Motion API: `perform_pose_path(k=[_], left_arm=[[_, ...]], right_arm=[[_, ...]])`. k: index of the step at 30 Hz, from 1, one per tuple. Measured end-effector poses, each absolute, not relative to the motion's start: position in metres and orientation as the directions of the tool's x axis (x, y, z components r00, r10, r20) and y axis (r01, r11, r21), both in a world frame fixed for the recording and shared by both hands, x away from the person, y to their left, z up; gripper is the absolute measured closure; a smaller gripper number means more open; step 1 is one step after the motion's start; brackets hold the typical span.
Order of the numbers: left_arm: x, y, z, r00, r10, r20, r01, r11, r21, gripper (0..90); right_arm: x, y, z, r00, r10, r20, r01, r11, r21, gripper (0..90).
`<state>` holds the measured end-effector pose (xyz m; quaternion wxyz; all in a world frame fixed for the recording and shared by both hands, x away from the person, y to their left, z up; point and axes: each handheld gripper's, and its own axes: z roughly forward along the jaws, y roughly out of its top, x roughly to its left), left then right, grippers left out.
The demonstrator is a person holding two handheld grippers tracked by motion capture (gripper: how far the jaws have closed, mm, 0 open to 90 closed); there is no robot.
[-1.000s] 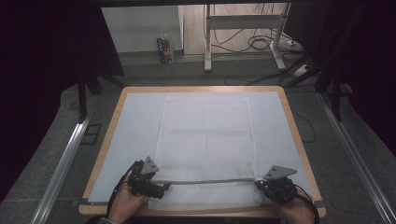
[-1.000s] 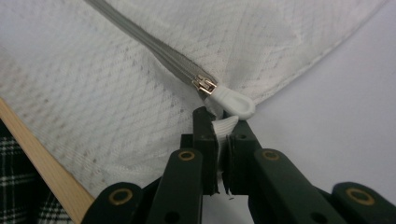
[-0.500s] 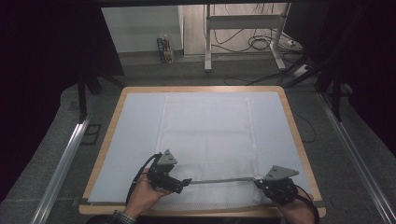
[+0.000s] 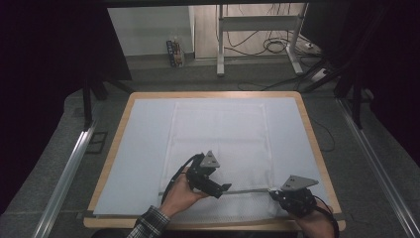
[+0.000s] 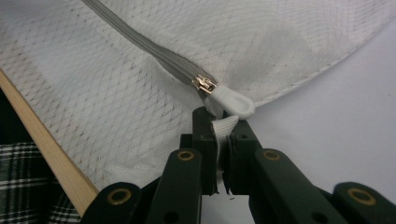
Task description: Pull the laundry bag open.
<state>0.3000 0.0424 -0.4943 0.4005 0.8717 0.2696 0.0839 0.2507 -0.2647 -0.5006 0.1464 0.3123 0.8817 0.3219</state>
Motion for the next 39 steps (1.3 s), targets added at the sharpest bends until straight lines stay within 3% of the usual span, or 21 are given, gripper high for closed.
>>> perform_pose_path(k=[23, 35, 39], left_arm=[[0.320, -0.069, -0.492, 0.921, 0.389, -0.031, 0.276, -0.595, 0.755, 4.7], [0.319, -0.089, -0.494, 0.932, 0.360, -0.031, 0.257, -0.600, 0.757, 5.0], [0.320, -0.088, -0.496, 0.925, 0.380, 0.006, 0.250, -0.620, 0.744, 4.7]], right_arm=[[0.252, -0.266, -0.500, -0.768, 0.640, -0.030, 0.466, 0.590, 0.659, 83.0], [0.252, -0.266, -0.500, -0.768, 0.639, -0.030, 0.469, 0.594, 0.654, 82.6], [0.252, -0.266, -0.500, -0.766, 0.641, -0.035, 0.466, 0.593, 0.657, 82.7]])
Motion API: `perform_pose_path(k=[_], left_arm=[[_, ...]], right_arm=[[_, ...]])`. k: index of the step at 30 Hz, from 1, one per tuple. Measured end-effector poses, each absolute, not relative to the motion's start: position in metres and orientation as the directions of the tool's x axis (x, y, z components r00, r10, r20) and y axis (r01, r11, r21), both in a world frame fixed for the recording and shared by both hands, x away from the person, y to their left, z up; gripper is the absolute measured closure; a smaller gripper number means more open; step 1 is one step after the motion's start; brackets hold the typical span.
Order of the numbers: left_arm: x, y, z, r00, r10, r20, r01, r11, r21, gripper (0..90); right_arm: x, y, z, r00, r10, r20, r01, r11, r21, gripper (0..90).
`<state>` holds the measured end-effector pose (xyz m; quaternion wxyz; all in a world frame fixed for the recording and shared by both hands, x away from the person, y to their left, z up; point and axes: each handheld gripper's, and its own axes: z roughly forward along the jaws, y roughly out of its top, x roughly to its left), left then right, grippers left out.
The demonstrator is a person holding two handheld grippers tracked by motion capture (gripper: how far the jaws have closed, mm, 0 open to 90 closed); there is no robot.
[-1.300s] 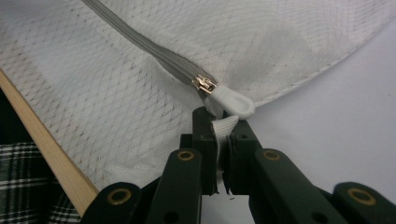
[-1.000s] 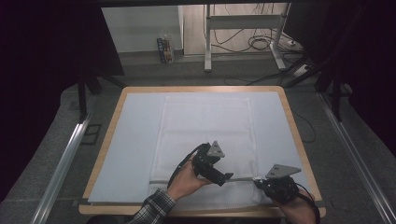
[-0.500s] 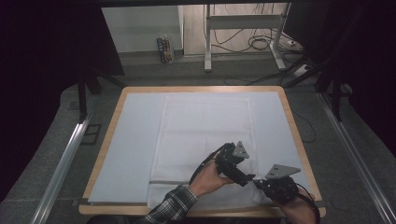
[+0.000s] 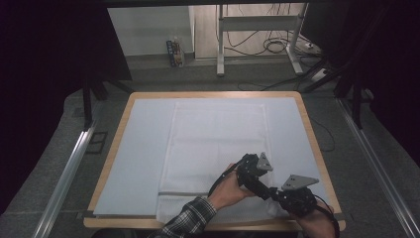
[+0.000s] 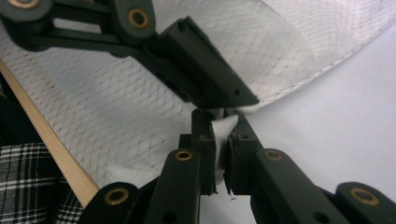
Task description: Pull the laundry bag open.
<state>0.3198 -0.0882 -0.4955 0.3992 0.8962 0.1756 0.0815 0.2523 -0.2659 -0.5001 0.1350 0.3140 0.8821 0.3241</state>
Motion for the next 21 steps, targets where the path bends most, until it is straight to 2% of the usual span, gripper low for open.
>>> perform_pose_path(k=[3, 13, 21], left_arm=[[0.321, -0.085, -0.494, 0.909, 0.417, 0.027, 0.257, -0.609, 0.750, 5.1], [0.318, -0.069, -0.490, 0.908, 0.418, 0.034, 0.260, -0.624, 0.737, 7.3], [0.312, -0.040, -0.483, 0.926, 0.376, -0.038, 0.278, -0.609, 0.743, 20.2]], right_arm=[[0.252, -0.266, -0.500, -0.765, 0.643, -0.033, 0.468, 0.592, 0.656, 82.7], [0.251, -0.264, -0.499, -0.767, 0.639, -0.060, 0.453, 0.605, 0.655, 82.7], [0.250, -0.264, -0.499, -0.767, 0.634, -0.096, 0.433, 0.623, 0.652, 82.7]])
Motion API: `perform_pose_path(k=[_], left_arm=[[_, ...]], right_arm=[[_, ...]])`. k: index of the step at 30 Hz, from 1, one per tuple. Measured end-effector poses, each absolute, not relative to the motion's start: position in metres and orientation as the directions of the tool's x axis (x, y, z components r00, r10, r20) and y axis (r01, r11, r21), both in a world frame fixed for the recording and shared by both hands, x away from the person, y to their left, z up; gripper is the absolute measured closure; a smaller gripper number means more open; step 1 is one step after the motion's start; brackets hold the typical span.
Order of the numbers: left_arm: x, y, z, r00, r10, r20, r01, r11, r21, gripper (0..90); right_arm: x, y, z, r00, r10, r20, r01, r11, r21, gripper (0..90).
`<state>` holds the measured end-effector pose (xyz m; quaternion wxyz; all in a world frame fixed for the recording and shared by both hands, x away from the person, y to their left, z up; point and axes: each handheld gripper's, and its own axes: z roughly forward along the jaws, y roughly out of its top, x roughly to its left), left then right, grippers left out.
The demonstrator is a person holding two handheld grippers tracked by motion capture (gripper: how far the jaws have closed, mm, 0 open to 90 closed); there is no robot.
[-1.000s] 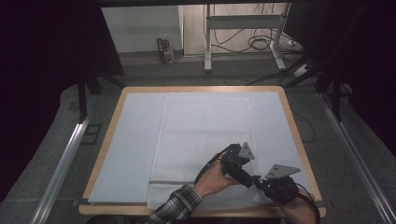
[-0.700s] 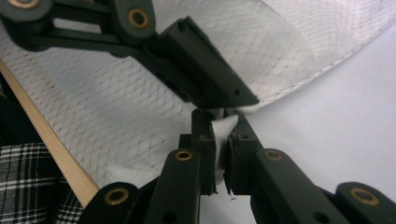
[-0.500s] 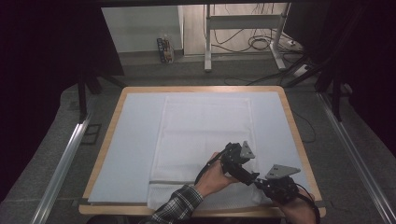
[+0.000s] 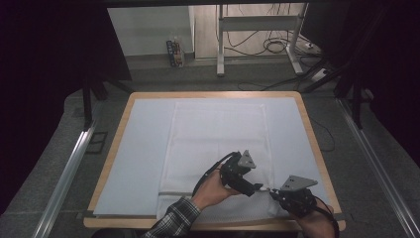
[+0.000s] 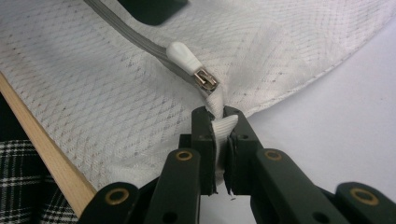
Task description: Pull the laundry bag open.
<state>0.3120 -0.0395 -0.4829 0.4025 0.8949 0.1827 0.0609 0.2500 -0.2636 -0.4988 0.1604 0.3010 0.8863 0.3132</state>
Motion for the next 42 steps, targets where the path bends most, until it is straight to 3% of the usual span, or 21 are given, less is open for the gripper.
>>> perform_pose_path(k=[8, 9, 12, 15, 23, 39, 42], left_arm=[[0.308, -0.040, -0.487, 0.948, 0.293, -0.124, 0.288, -0.628, 0.723, 51.8], [0.308, -0.041, -0.488, 0.948, 0.284, -0.142, 0.296, -0.628, 0.720, 51.8], [0.311, -0.045, -0.491, 0.952, 0.251, -0.176, 0.301, -0.644, 0.703, 67.9], [0.314, -0.046, -0.492, 0.950, 0.244, -0.194, 0.308, -0.641, 0.703, 74.9], [0.317, -0.051, -0.498, 0.930, 0.204, -0.305, 0.363, -0.631, 0.686, 77.7], [0.318, -0.052, -0.501, 0.907, 0.188, -0.378, 0.406, -0.634, 0.658, 77.7], [0.319, -0.053, -0.503, 0.901, 0.189, -0.390, 0.415, -0.640, 0.647, 73.7]], right_arm=[[0.249, -0.262, -0.499, -0.774, 0.620, -0.130, 0.409, 0.646, 0.644, 82.7], [0.249, -0.262, -0.499, -0.774, 0.620, -0.130, 0.409, 0.646, 0.644, 82.7], [0.248, -0.260, -0.499, -0.780, 0.606, -0.159, 0.386, 0.665, 0.640, 82.7], [0.247, -0.260, -0.500, -0.783, 0.597, -0.176, 0.374, 0.677, 0.634, 82.8], [0.246, -0.259, -0.500, -0.785, 0.587, -0.200, 0.356, 0.690, 0.630, 82.8], [0.244, -0.256, -0.500, -0.784, 0.568, -0.250, 0.327, 0.720, 0.613, 82.7], [0.244, -0.255, -0.501, -0.784, 0.565, -0.258, 0.322, 0.725, 0.610, 82.7]])
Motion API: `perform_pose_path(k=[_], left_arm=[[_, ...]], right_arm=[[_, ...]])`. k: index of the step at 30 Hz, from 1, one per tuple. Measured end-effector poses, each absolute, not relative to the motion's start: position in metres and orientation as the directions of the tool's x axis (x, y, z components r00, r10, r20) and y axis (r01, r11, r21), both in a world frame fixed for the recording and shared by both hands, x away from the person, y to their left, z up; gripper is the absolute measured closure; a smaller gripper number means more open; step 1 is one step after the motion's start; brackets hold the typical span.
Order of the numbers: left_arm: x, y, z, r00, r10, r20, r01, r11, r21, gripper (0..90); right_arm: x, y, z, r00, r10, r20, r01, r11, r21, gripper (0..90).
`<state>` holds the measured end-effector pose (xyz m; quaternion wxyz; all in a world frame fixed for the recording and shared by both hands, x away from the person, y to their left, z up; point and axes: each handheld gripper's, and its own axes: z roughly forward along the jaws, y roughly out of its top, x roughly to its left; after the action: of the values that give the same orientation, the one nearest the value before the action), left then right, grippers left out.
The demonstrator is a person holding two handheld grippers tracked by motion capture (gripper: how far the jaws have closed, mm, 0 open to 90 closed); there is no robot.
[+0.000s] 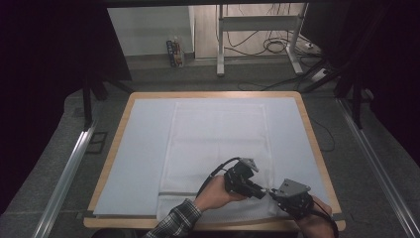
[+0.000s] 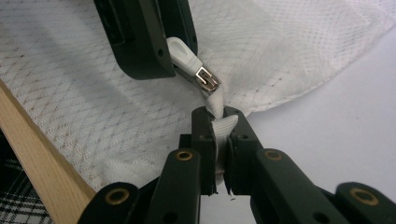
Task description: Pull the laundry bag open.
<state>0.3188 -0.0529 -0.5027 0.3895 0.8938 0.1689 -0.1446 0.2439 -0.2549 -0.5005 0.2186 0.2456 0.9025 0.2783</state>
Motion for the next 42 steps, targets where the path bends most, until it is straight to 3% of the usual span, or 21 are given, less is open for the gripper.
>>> perform_pose_path(k=[5, 9, 14, 27, 36, 42], left_arm=[[0.322, -0.052, -0.504, 0.889, 0.201, -0.411, 0.437, -0.638, 0.634, 73.6], [0.322, -0.052, -0.506, 0.867, 0.219, -0.448, 0.479, -0.612, 0.629, 80.8], [0.322, -0.053, -0.508, 0.853, 0.229, -0.470, 0.503, -0.604, 0.619, 82.4], [0.332, -0.049, -0.512, 0.807, 0.196, -0.557, 0.553, -0.582, 0.596, 78.3], [0.331, -0.050, -0.514, 0.804, 0.219, -0.553, 0.561, -0.591, 0.580, 83.4], [0.325, -0.052, -0.508, 0.841, 0.223, -0.492, 0.515, -0.605, 0.607, 86.7]], right_arm=[[0.244, -0.255, -0.501, -0.785, 0.562, -0.261, 0.319, 0.727, 0.608, 82.7], [0.244, -0.255, -0.501, -0.786, 0.560, -0.262, 0.319, 0.730, 0.605, 82.6], [0.244, -0.254, -0.502, -0.786, 0.558, -0.267, 0.319, 0.736, 0.598, 82.5], [0.244, -0.253, -0.503, -0.790, 0.552, -0.265, 0.320, 0.742, 0.589, 82.4], [0.244, -0.253, -0.502, -0.789, 0.552, -0.271, 0.316, 0.742, 0.591, 82.3], [0.245, -0.255, -0.502, -0.790, 0.562, -0.245, 0.326, 0.723, 0.609, 80.8]])
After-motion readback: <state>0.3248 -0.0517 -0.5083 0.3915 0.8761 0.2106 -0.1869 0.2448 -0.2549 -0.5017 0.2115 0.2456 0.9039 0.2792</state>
